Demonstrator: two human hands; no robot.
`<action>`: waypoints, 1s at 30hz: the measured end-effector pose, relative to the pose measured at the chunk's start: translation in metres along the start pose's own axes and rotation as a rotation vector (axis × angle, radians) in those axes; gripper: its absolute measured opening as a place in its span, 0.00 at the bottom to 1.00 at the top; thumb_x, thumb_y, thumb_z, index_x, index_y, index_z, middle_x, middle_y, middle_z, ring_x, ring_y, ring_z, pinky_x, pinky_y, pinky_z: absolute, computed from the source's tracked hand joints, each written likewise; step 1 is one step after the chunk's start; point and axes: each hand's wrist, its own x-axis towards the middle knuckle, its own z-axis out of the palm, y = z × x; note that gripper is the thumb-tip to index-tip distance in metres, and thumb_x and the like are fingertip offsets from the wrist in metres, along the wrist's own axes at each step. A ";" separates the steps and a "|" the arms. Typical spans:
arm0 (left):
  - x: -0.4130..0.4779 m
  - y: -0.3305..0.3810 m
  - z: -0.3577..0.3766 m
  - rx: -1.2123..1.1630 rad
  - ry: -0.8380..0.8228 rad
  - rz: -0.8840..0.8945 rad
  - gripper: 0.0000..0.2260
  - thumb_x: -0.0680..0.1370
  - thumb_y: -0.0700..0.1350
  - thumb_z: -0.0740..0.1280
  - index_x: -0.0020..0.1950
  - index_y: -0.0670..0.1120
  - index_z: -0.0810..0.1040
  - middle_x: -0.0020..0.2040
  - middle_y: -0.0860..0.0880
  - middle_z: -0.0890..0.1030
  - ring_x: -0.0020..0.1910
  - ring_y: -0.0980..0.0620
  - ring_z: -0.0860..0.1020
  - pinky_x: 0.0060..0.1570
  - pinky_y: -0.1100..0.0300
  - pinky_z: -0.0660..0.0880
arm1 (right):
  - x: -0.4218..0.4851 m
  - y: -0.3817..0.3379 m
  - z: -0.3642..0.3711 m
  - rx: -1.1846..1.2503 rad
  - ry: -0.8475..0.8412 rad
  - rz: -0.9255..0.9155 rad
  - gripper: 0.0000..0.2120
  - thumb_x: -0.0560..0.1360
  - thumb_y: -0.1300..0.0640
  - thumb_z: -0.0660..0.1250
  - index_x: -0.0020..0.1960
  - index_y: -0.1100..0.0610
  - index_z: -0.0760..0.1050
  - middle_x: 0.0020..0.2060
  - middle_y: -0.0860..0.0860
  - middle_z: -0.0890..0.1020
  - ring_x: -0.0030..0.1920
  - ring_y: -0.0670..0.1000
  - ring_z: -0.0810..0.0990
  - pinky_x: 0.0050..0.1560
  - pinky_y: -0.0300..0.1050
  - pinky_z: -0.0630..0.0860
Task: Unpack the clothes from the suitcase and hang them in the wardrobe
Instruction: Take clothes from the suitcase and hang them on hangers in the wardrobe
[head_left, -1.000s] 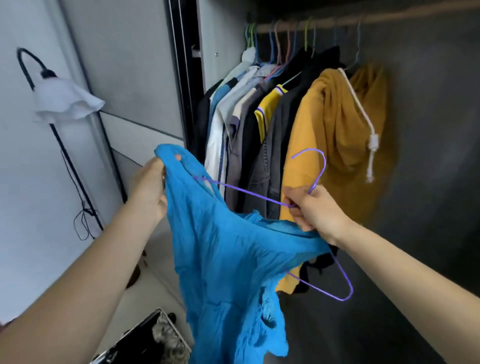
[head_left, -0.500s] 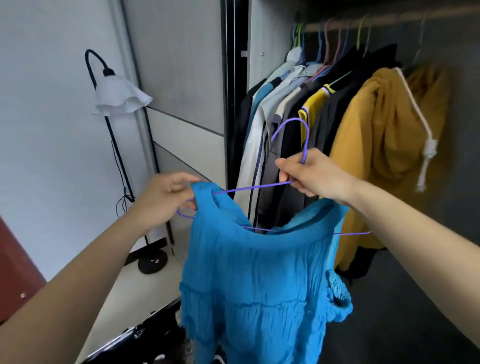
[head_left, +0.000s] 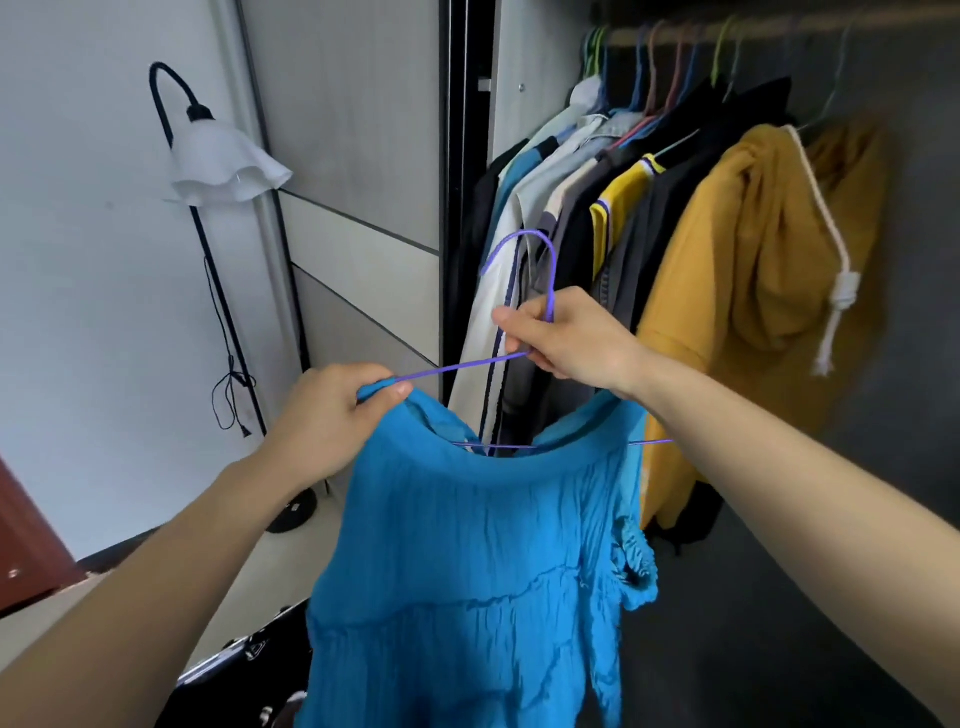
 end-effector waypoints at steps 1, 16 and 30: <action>0.000 -0.001 0.001 -0.013 0.038 -0.009 0.15 0.79 0.50 0.65 0.32 0.51 0.74 0.27 0.46 0.71 0.28 0.51 0.67 0.30 0.60 0.64 | -0.002 0.003 -0.005 -0.005 -0.031 -0.012 0.17 0.77 0.48 0.69 0.39 0.61 0.79 0.27 0.56 0.74 0.28 0.49 0.70 0.29 0.36 0.68; -0.005 -0.038 -0.008 -0.198 0.121 -0.130 0.08 0.77 0.49 0.69 0.39 0.49 0.81 0.36 0.44 0.79 0.36 0.46 0.76 0.40 0.55 0.74 | -0.048 0.035 -0.035 -0.116 -0.180 0.116 0.04 0.76 0.60 0.71 0.49 0.59 0.83 0.35 0.51 0.83 0.36 0.43 0.79 0.42 0.34 0.74; 0.006 0.007 0.095 -0.133 -0.149 0.086 0.18 0.76 0.59 0.57 0.53 0.50 0.79 0.52 0.53 0.72 0.57 0.47 0.70 0.60 0.52 0.66 | -0.160 0.015 -0.002 0.147 -0.246 0.293 0.08 0.83 0.56 0.59 0.53 0.62 0.65 0.31 0.58 0.82 0.28 0.56 0.78 0.30 0.46 0.71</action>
